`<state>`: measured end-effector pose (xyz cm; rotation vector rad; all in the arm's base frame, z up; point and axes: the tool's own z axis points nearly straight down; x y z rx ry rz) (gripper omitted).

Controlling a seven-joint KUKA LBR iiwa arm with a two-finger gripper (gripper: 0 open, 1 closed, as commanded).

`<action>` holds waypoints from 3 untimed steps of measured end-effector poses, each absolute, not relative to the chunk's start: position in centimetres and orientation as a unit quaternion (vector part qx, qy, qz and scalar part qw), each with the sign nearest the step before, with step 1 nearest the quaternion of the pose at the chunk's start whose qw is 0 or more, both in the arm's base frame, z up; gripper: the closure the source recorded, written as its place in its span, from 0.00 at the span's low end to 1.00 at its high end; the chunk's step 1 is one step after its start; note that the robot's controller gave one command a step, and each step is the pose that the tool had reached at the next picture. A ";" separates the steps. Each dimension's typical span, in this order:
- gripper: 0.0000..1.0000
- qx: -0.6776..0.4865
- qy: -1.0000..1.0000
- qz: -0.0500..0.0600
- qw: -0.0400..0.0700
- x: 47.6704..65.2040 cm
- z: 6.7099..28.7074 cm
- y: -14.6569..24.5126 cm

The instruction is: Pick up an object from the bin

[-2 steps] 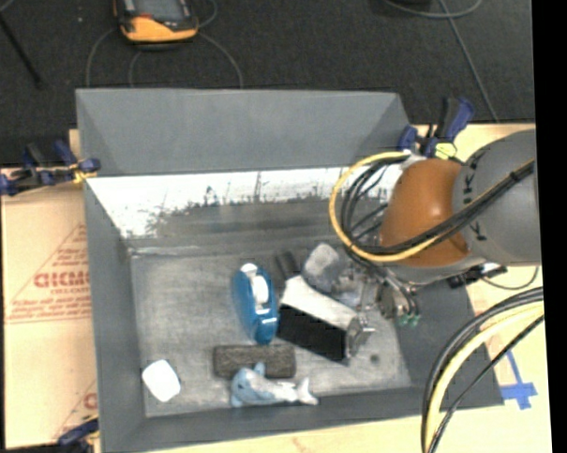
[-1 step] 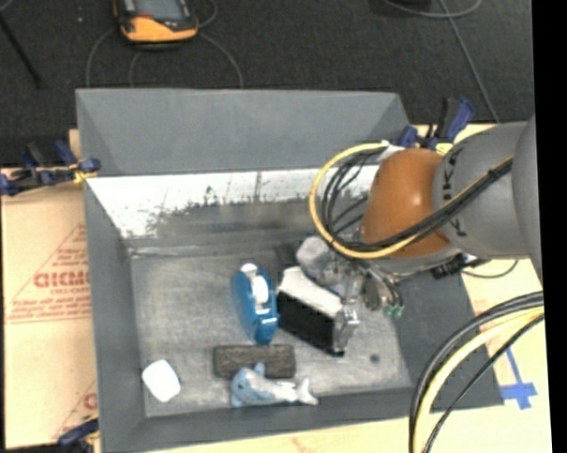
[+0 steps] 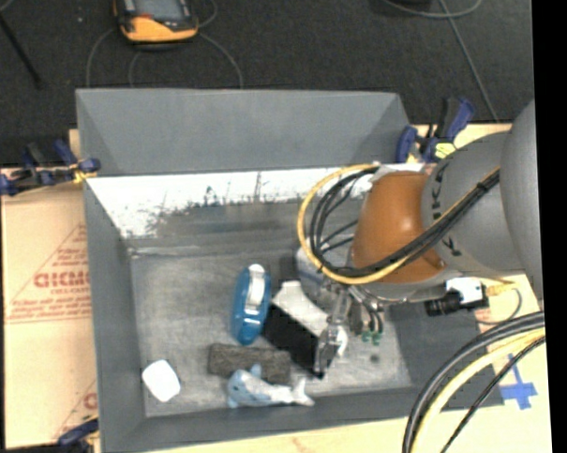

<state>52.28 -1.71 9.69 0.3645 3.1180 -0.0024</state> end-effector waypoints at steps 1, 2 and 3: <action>0.00 0.076 0.997 -0.002 -0.002 58.3 7.9 0.2; 1.00 0.200 0.980 0.002 0.010 52.7 7.6 -1.9; 1.00 0.199 0.980 0.001 0.010 52.7 7.6 -1.9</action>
Offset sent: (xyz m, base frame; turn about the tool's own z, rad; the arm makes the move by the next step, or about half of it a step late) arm -0.0017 -0.0008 -0.0269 0.1677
